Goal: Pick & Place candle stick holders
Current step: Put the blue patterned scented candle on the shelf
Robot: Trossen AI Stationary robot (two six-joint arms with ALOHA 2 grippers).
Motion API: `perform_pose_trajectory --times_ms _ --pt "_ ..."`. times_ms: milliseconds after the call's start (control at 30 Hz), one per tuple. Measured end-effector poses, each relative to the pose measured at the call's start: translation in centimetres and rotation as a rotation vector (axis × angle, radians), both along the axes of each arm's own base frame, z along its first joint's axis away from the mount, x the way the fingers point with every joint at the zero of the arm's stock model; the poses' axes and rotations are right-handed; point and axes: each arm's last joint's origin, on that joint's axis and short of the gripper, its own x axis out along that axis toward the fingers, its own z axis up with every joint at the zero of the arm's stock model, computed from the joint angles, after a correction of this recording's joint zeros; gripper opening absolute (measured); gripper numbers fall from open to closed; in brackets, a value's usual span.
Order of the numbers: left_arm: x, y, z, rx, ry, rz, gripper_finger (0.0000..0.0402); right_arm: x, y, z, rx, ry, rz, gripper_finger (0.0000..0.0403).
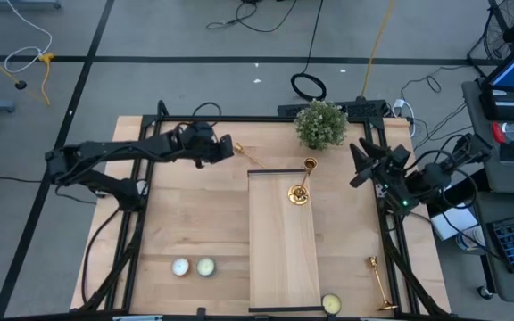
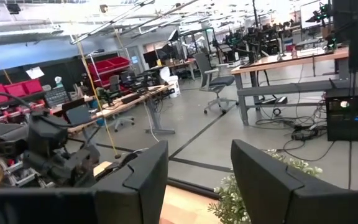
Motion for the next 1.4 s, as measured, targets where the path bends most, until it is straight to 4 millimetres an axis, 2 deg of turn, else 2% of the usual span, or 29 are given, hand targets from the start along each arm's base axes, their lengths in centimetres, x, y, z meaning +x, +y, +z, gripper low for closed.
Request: perform_pose_trajectory --times_ms 67,200,367,533,700,800,900,1033,1133,1267,1400 --pt "0.5 0.5 -0.6 0.005 -0.010 -0.066 0.0031 0.0 0.0 -0.1 0.004 0.006 -0.010 0.0171" --pt "1.6 1.7 -1.3 0.151 -0.064 -0.260 0.0031 -0.1 -0.1 0.0 0.018 0.002 -0.025 0.0171" --pt "1.7 3.1 -2.3 0.243 -0.021 -0.285 0.0031 -0.5 -0.3 0.2 0.089 -0.047 -0.071 0.0171" --pt "1.3 4.6 -3.3 0.191 -0.012 -0.267 0.0031 -0.7 -0.6 0.6 0.090 -0.048 -0.077 0.0171" --pt "1.2 5.1 -4.2 0.089 -0.051 -0.335 0.0038 -0.6 -0.9 0.6 0.079 -0.035 -0.102 0.0171" --pt "1.3 5.1 -4.5 0.038 -0.058 -0.347 0.0065 -0.6 -1.1 0.6 0.078 -0.035 -0.120 0.0171" --pt "1.3 5.1 -4.8 -0.025 -0.061 -0.311 0.0108 -0.5 -1.3 0.6 0.077 -0.034 -0.139 0.0171" --pt "1.2 5.3 -4.8 -0.105 -0.063 -0.219 0.0171 -0.5 -1.5 0.6 0.060 -0.009 -0.155 0.0171" --pt "1.1 5.4 -4.8 -0.171 -0.062 -0.139 0.0202 -0.4 -1.6 0.6 0.038 0.024 -0.166 0.0171" --pt "1.1 5.5 -5.2 -0.257 -0.064 -0.064 0.0216 -0.2 -1.5 0.4 0.008 0.068 -0.173 0.0171" --pt "1.7 5.6 -6.4 -0.350 -0.073 -0.018 0.0210 0.3 -1.3 0.1 -0.025 0.114 -0.169 0.0171"
